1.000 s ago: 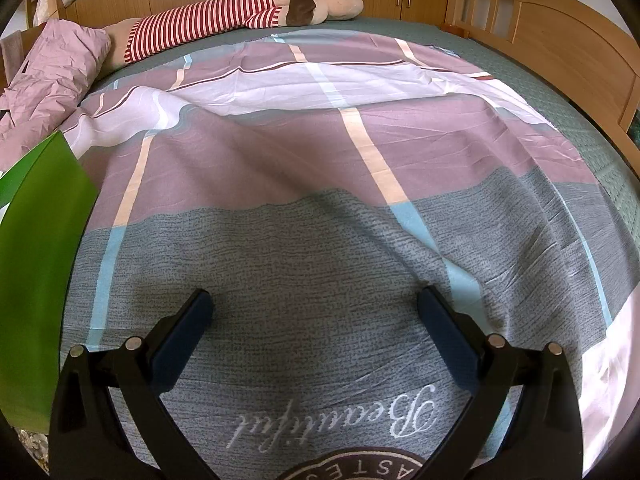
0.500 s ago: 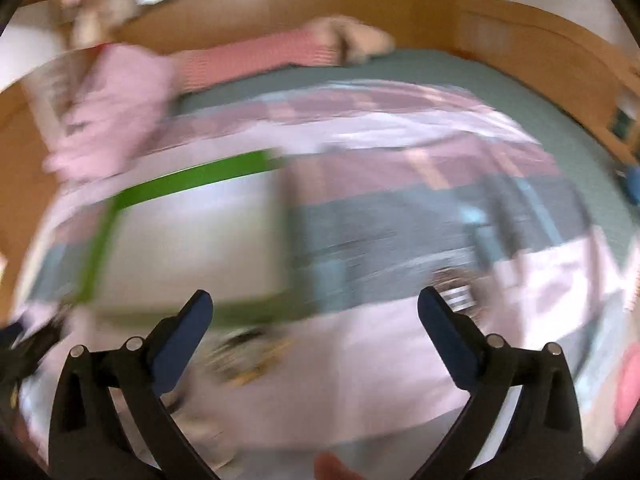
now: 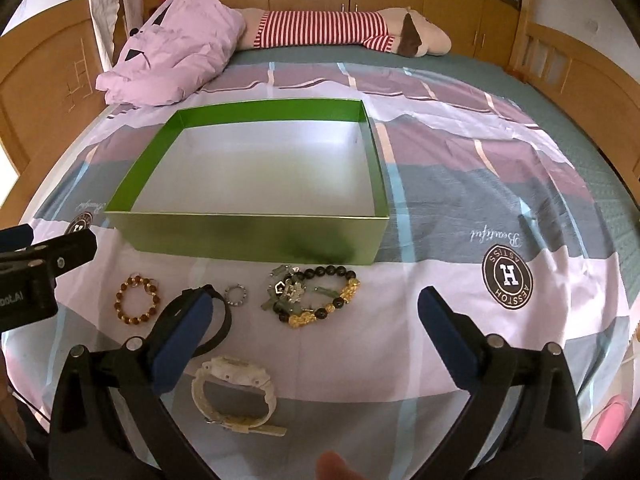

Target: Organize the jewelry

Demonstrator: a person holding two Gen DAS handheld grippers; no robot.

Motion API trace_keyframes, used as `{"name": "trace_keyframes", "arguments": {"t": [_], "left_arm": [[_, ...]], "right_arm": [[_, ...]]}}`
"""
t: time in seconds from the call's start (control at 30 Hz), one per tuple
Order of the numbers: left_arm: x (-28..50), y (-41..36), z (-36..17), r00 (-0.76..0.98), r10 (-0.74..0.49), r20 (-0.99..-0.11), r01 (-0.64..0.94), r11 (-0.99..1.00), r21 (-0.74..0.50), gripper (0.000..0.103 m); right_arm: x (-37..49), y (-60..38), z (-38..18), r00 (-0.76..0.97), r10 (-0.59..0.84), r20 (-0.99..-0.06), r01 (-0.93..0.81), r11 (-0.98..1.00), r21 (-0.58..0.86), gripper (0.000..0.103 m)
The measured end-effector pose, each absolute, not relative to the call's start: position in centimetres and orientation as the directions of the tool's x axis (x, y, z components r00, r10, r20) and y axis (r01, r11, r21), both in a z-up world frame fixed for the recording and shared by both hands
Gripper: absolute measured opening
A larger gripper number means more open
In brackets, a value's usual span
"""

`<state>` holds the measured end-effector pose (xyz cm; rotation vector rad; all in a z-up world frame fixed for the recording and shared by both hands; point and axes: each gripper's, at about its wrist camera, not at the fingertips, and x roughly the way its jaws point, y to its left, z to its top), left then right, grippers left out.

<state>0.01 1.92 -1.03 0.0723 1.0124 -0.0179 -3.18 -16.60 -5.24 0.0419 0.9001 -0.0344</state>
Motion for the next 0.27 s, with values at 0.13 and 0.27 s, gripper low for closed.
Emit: {"name": "trace_keyframes", "arguments": {"t": [0.13,0.27], "left_arm": [[0.05,1.80,-1.14,0.523,0.018,-0.852,0.055,0.997,0.054,0.101],[0.08,1.59,-1.32,0.516,0.019,-0.856,0.057,0.997,0.057,0.101]], "right_arm": [[-3.24,-16.44,-5.17,0.620,-0.003,-0.784,0.040,0.999,0.028,0.102],[-3.36,-16.22,-5.09,0.626,-0.011,-0.780,0.037,0.999,0.015,0.102]]}}
